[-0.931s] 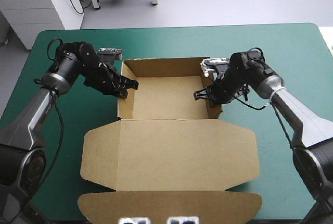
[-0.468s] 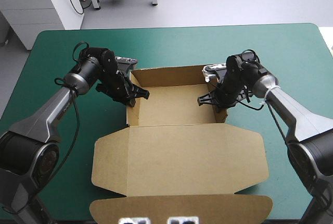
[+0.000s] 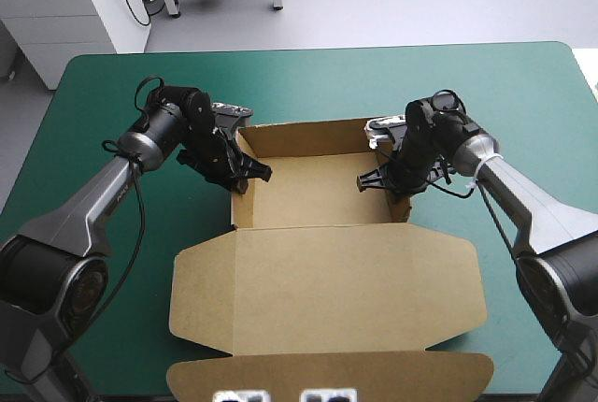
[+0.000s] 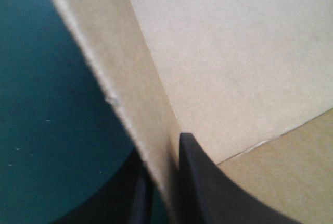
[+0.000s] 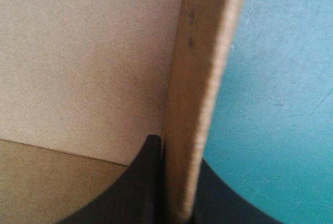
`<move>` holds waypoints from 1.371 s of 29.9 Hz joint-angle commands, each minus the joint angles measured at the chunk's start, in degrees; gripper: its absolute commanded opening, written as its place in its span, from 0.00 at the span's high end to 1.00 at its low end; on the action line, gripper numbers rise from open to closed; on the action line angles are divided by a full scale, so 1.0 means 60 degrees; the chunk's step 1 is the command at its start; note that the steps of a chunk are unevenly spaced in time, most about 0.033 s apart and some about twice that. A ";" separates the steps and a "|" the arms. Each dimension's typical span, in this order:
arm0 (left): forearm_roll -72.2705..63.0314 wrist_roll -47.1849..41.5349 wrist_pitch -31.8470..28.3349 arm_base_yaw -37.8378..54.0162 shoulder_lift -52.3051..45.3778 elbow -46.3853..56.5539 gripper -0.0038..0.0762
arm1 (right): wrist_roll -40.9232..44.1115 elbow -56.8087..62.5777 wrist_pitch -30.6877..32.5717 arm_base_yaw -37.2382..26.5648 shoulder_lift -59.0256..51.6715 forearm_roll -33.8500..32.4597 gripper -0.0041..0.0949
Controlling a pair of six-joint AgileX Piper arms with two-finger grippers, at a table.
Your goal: Fold the box
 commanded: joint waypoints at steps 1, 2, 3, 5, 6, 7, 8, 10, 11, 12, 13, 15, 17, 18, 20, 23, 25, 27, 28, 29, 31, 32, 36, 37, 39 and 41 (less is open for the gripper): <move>-0.0460 0.0236 0.0063 -0.0053 -0.0496 -0.0271 0.72 | -0.0548 -0.0297 -0.0049 -0.0025 -0.0421 -0.0020 0.76; -0.0448 0.0191 0.0063 -0.0053 -0.0496 -0.0271 0.68 | -0.0570 -0.0297 -0.0049 -0.0025 -0.0421 0.0002 0.68; -0.0448 0.0191 0.0063 -0.0053 -0.0496 -0.0271 0.64 | -0.0570 -0.0297 -0.0049 -0.0025 -0.0421 0.0023 0.61; -0.0448 0.0210 0.0161 -0.0053 -0.0496 -0.0316 0.53 | -0.0570 -0.0297 -0.0070 -0.0025 -0.0459 0.0023 0.43; -0.0448 0.0210 0.0217 -0.0053 -0.0496 -0.0376 0.48 | -0.0570 -0.0297 -0.0126 -0.0025 -0.0484 -0.0021 0.36; -0.0448 0.0210 0.0228 -0.0053 -0.0496 -0.0442 0.42 | -0.0570 -0.0297 -0.0218 -0.0025 -0.0524 -0.0058 0.27; -0.0472 0.0210 0.0252 -0.0053 -0.0496 -0.0517 0.38 | -0.0570 -0.0297 -0.0264 -0.0025 -0.0567 -0.0058 0.23; -0.0495 0.0039 0.0328 -0.0053 -0.0496 -0.0772 0.32 | -0.0570 -0.0297 -0.0407 -0.0025 -0.0663 -0.0058 0.19; -0.0495 0.0036 0.0373 -0.0053 -0.0496 -0.0904 0.31 | -0.0570 -0.0297 -0.0477 -0.0025 -0.0723 -0.0058 0.19; -0.0515 -0.0004 0.0443 -0.0053 -0.0496 -0.1083 0.31 | -0.0570 -0.0297 -0.0530 -0.0025 -0.0765 -0.0058 0.19; -0.0498 -0.0005 0.0521 -0.0053 -0.0496 -0.1289 0.31 | -0.0570 -0.0297 -0.0605 -0.0025 -0.0839 -0.0086 0.19; -0.0435 -0.0005 0.0676 -0.0053 -0.0496 -0.1786 0.31 | -0.0570 -0.0324 -0.0625 -0.0025 -0.0955 -0.0099 0.19; -0.0435 -0.0005 0.0676 -0.0053 -0.0556 -0.2215 0.31 | -0.0570 -0.0451 -0.0508 -0.0025 -0.1080 -0.0144 0.19; -0.0435 -0.0005 0.0676 -0.0053 -0.0616 -0.2419 0.31 | -0.0570 -0.0495 -0.0434 -0.0025 -0.1140 -0.0165 0.19; -0.0398 -0.0005 0.0676 -0.0053 -0.0777 -0.2780 0.31 | -0.0570 -0.0568 -0.0375 -0.0025 -0.1289 -0.0243 0.19; -0.0112 0.0013 0.0676 -0.0036 -0.1136 -0.3160 0.31 | -0.0570 -0.0671 -0.0309 -0.0025 -0.1525 -0.0348 0.19; 0.0323 0.0124 0.0676 -0.0036 -0.1486 -0.3217 0.32 | -0.0570 -0.0690 -0.0309 -0.0025 -0.1733 -0.0355 0.19; 0.0707 0.0343 0.0676 -0.0036 -0.1886 -0.3217 0.36 | -0.0587 -0.0732 -0.0290 -0.0025 -0.1908 -0.0355 0.19; 0.0918 0.0431 0.0691 -0.0036 -0.2106 -0.3217 0.40 | -0.0606 -0.0748 -0.0262 -0.0025 -0.1974 -0.0355 0.19; 0.1041 0.0537 0.0691 -0.0036 -0.2283 -0.3217 0.46 | -0.0623 -0.0748 -0.0264 -0.0025 -0.2025 -0.0355 0.19; 0.1111 0.0760 0.0691 -0.0036 -0.2750 -0.3217 0.62 | -0.0697 -0.0748 -0.0264 -0.0025 -0.2130 -0.0355 0.19; 0.1111 0.1004 0.0691 -0.0036 -0.2999 -0.3217 0.71 | -0.0697 -0.0748 -0.0264 -0.0025 -0.2157 -0.0392 0.19; 0.1135 0.1661 0.0691 -0.0036 -0.4002 -0.2964 0.96 | -0.0697 -0.0748 -0.0285 -0.0025 -0.2170 -0.0577 0.19; 0.1254 0.1748 0.0691 -0.0036 -0.4284 -0.2784 0.96 | -0.0697 -0.0748 -0.0334 -0.0025 -0.2170 -0.0577 0.19; 0.1470 0.1748 0.0691 -0.0036 -0.4836 -0.2275 0.96 | -0.0697 -0.0748 -0.0437 -0.0025 -0.2170 -0.0577 0.19; 0.1617 0.1748 0.0691 -0.0036 -0.5499 -0.1461 0.96 | -0.0697 -0.0748 -0.0570 -0.0025 -0.2170 -0.0549 0.19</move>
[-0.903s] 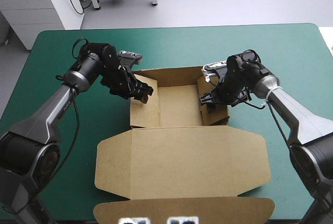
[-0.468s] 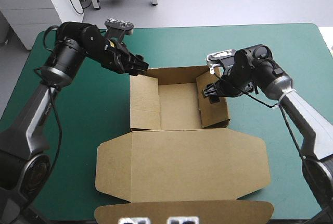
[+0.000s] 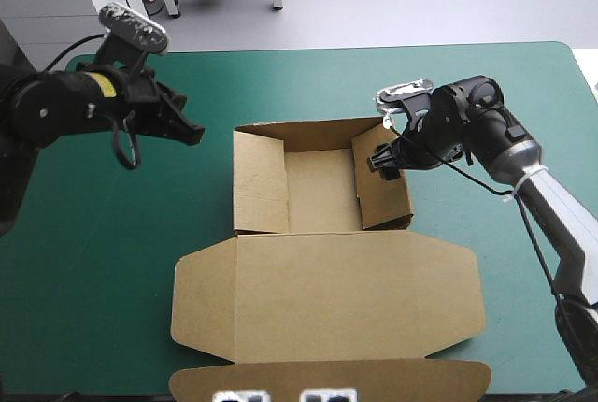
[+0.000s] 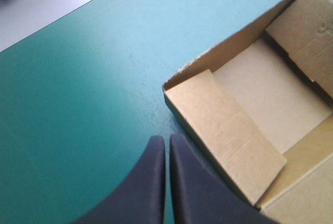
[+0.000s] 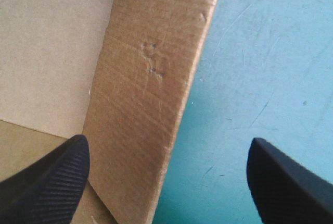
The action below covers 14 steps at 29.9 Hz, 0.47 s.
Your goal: Fold the box
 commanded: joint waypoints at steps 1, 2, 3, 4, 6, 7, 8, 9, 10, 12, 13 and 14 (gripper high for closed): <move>0.0277 0.0049 0.0453 -0.0027 -0.1170 0.0939 0.96 | -0.0112 -0.0287 -0.0488 -0.0025 -0.0448 -0.0084 0.19; 0.0346 0.0049 0.0453 -0.0027 -0.1514 0.1459 0.96 | -0.0112 -0.0287 -0.0564 -0.0025 -0.0448 -0.0084 0.19; 0.0347 0.0049 0.0453 -0.0027 -0.1855 0.2009 0.96 | -0.0112 -0.0287 -0.0610 -0.0025 -0.0431 -0.0084 0.19; 0.0347 0.0049 0.0453 -0.0027 -0.2193 0.2579 0.96 | -0.0112 -0.0287 -0.0632 -0.0025 -0.0430 -0.0084 0.19; 0.0361 0.0049 0.0453 -0.0027 -0.2851 0.3738 0.96 | -0.0112 -0.0287 -0.0677 -0.0025 -0.0430 -0.0067 0.19; 0.0361 0.0049 0.0453 -0.0027 -0.3097 0.4196 0.96 | -0.0112 -0.0287 -0.0705 -0.0025 -0.0430 -0.0068 0.19; 0.0361 0.0049 0.0453 -0.0027 -0.3395 0.4744 0.96 | -0.0112 -0.0287 -0.0757 -0.0025 -0.0430 -0.0068 0.19; 0.0361 0.0049 0.0453 -0.0027 -0.3678 0.5283 0.96 | -0.0112 -0.0287 -0.0800 -0.0025 -0.0411 -0.0068 0.19; 0.0423 -0.0019 0.0453 -0.0027 -0.3894 0.5692 0.96 | -0.0112 -0.0287 -0.0818 -0.0025 -0.0385 -0.0068 0.19; 0.0646 -0.0512 0.0435 -0.0027 -0.4403 0.6652 0.96 | -0.0112 -0.0287 -0.0842 -0.0025 -0.0274 -0.0047 0.19; 0.0805 -0.0804 0.0415 -0.0027 -0.4596 0.7087 0.96 | -0.0112 -0.0287 -0.0842 -0.0025 -0.0206 -0.0047 0.19; 0.0955 -0.1105 0.0389 -0.0027 -0.4825 0.7503 0.96 | -0.0112 -0.0287 -0.0842 -0.0025 -0.0117 -0.0029 0.19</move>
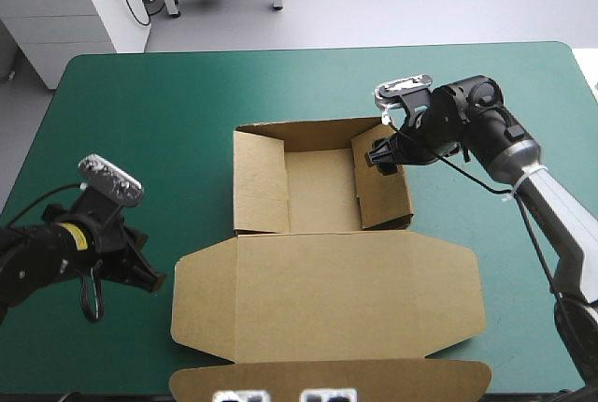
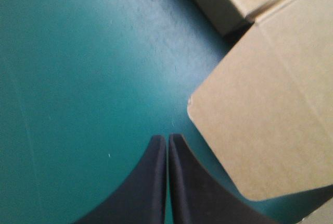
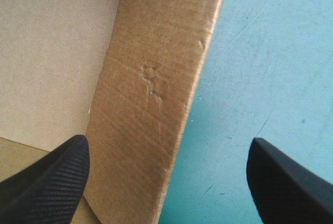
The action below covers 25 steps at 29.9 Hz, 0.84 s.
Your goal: Fold the box
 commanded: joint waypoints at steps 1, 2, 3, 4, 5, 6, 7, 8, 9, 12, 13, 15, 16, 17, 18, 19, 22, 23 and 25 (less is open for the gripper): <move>0.0513 -0.0963 0.0369 -0.0027 -0.0750 0.1044 0.96 | -0.0087 -0.0287 -0.0342 -0.0025 -0.0070 -0.0019 0.19; 0.0675 -0.1151 0.0354 -0.0027 -0.0976 0.1402 0.96 | -0.0087 -0.0287 -0.0342 -0.0025 0.0046 0.0016 0.19; 0.0807 -0.1325 0.0333 -0.0027 -0.1192 0.1710 0.96 | -0.0087 -0.0287 -0.0342 -0.0025 0.0185 0.0028 0.19; 0.0931 -0.1431 0.0311 -0.0027 -0.1400 0.1934 0.96 | -0.0087 -0.0287 -0.0342 -0.0025 0.0337 0.0056 0.19; 0.0996 -0.1575 0.0297 -0.0027 -0.1590 0.2171 0.96 | -0.0087 -0.0287 -0.0342 -0.0025 0.0500 0.0086 0.20; 0.1018 -0.1660 0.0297 -0.0027 -0.1733 0.2323 0.96 | -0.0087 -0.0287 -0.0342 -0.0025 0.0631 0.0167 0.21; 0.1018 -0.1741 0.0297 -0.0027 -0.1899 0.2478 0.96 | -0.0205 -0.0287 -0.0380 -0.0025 0.0797 0.0240 0.22; 0.0980 -0.1753 0.0291 -0.0027 -0.2041 0.2601 0.96 | -0.0207 -0.0287 -0.0433 -0.0025 0.0962 0.0332 0.24; 0.0955 -0.1753 0.0291 -0.0027 -0.2148 0.2685 0.96 | -0.0207 -0.0287 -0.0456 -0.0025 0.1095 0.0411 0.27; 0.0914 -0.1753 0.0291 -0.0027 -0.2433 0.2759 0.96 | -0.0223 -0.0287 -0.0480 -0.0025 0.1478 0.0618 0.46; 0.0914 -0.1753 0.0291 -0.0027 -0.2490 0.2759 0.96 | -0.0297 -0.0287 -0.0480 -0.0025 0.1550 0.0728 0.55; 0.0914 -0.1753 0.0291 -0.0027 -0.2523 0.2759 0.96 | -0.0438 -0.0287 -0.0503 -0.0025 0.1587 0.0894 0.73; 0.0914 -0.1753 0.0254 -0.0027 -0.2523 0.2759 0.96 | -0.0493 -0.0287 -0.0523 -0.0025 0.1587 0.0915 0.84; 0.0914 -0.1753 0.0235 -0.0027 -0.2523 0.2759 0.96 | -0.0550 -0.0311 -0.0538 -0.0025 0.1587 0.0915 0.91; 0.0914 -0.1753 0.0184 -0.0027 -0.2523 0.2759 0.96 | -0.0584 -0.0359 -0.0538 -0.0025 0.1587 0.0915 0.98; 0.0914 -0.1753 0.0084 -0.0027 -0.2523 0.2759 0.96 | -0.0632 -0.0426 -0.0557 -0.0025 0.1587 0.0915 0.97; 0.0909 -0.1775 -0.0203 -0.0027 -0.2523 0.2759 0.96 | -0.0881 -0.0740 -0.0558 -0.0025 0.1587 0.0788 0.98; 0.0909 -0.1775 -0.0261 -0.0027 -0.2523 0.2759 0.96 | -0.0900 -0.0874 -0.0558 -0.0025 0.1587 0.0652 0.98; 0.0909 -0.1775 -0.0358 -0.0027 -0.2523 0.2759 0.96 | -0.0836 -0.1278 -0.0599 -0.0049 0.1587 0.0122 0.98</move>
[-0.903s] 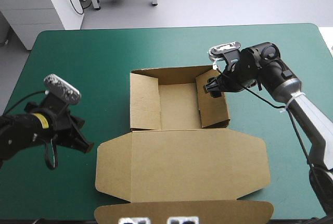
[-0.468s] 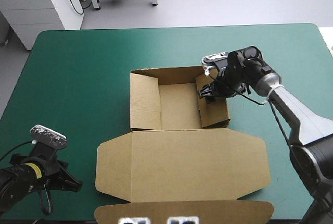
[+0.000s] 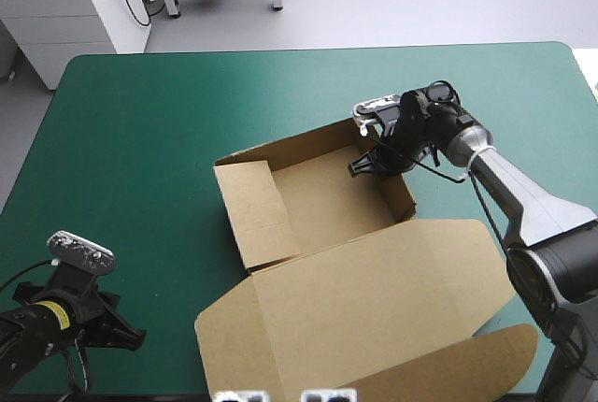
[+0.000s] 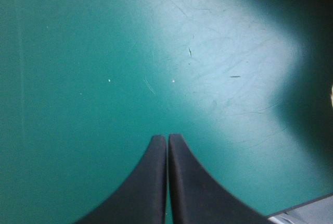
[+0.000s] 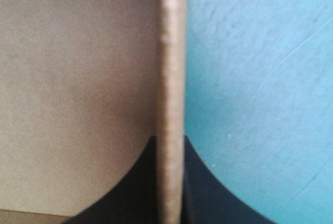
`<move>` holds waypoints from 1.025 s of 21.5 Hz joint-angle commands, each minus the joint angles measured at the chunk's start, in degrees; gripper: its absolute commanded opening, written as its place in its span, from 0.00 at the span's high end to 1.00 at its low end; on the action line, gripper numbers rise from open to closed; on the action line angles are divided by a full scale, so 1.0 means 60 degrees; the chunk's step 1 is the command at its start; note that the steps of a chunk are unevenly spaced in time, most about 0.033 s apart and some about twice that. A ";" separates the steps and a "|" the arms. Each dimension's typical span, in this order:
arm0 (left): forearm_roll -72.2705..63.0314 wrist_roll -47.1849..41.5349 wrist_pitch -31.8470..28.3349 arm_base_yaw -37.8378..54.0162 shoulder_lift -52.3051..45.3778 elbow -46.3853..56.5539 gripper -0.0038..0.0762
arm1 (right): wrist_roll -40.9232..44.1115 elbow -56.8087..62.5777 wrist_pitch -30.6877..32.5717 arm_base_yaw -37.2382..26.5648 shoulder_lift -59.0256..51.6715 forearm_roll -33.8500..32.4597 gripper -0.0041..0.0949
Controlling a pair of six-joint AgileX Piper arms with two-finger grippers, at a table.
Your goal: Fold the box
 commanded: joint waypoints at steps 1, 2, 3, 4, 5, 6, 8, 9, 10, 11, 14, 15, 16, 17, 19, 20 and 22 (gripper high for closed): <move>-0.0033 -0.0140 -0.0336 -0.0027 0.0004 -0.0228 0.96 | -0.0036 -0.0979 -0.0265 -0.0092 -0.0503 -0.0750 0.98; -0.0084 -0.0140 -0.0336 -0.0027 0.0004 -0.0228 0.96 | -0.0023 -0.1183 -0.0239 -0.0169 -0.0503 -0.0921 0.98; -0.0080 -0.0140 -0.0336 -0.0027 0.0004 -0.0228 0.96 | -0.0023 -0.1479 -0.0189 -0.0297 -0.0503 -0.1161 0.98; -0.0080 -0.0140 -0.0336 -0.0027 0.0004 -0.0228 0.96 | -0.0023 -0.1676 -0.0165 -0.0476 -0.0503 -0.1239 0.98; -0.0080 -0.0140 -0.0336 -0.0027 0.0004 -0.0228 0.96 | -0.0023 -0.1910 -0.0127 -0.0700 -0.0503 -0.1310 0.98; -0.0104 -0.0140 -0.0336 -0.0027 0.0004 -0.0228 0.96 | -0.0023 -0.2118 -0.0081 -0.0966 -0.0503 -0.1354 0.98; -0.0104 -0.0140 -0.0336 -0.0027 0.0004 -0.0228 0.96 | -0.0023 -0.2543 -0.0081 -0.1815 -0.0503 -0.1373 0.98; -0.0104 -0.0140 -0.0336 -0.0027 0.0004 -0.0228 0.96 | -0.0023 -0.2642 -0.0081 -0.2076 -0.0503 -0.1423 0.98; -0.0087 -0.0140 -0.0296 -0.0027 0.0004 -0.0228 0.96 | -0.0023 -0.2707 -0.0103 -0.2744 -0.0503 -0.1541 0.98; -0.0087 -0.0140 -0.0300 -0.0027 0.0004 -0.0228 0.96 | -0.0023 -0.2707 -0.0103 -0.3426 -0.0503 -0.1704 0.98; -0.0087 -0.0151 -0.0333 -0.0027 0.0004 -0.0228 0.96 | -0.0023 -0.2707 -0.0158 -0.4720 -0.0467 -0.1800 0.98; -0.0052 -0.0151 -0.0333 -0.0027 0.0004 -0.0228 0.96 | -0.0023 -0.2707 -0.0197 -0.5281 -0.0428 -0.1800 0.98; -0.0052 -0.0151 -0.0333 -0.0027 0.0004 -0.0228 0.96 | -0.0023 -0.2707 -0.0197 -0.5564 -0.0413 -0.1800 0.98; -0.0052 -0.0151 -0.0333 -0.0027 0.0004 -0.0228 0.96 | -0.0023 -0.2707 -0.0197 -0.6026 -0.0349 -0.1800 0.98; -0.0052 -0.0151 -0.0333 -0.0027 0.0004 -0.0228 0.96 | -0.0023 -0.2707 -0.0197 -0.6643 -0.0255 -0.1780 0.98; -0.0052 -0.0151 -0.0371 -0.0027 0.0004 -0.0228 0.96 | 0.0007 -0.2707 -0.0197 -0.6905 -0.0187 -0.1758 0.98; 0.0018 -0.0151 -0.0410 -0.0027 0.0004 -0.0228 0.96 | 0.0016 -0.2690 -0.0245 -0.7229 -0.0039 -0.1664 0.98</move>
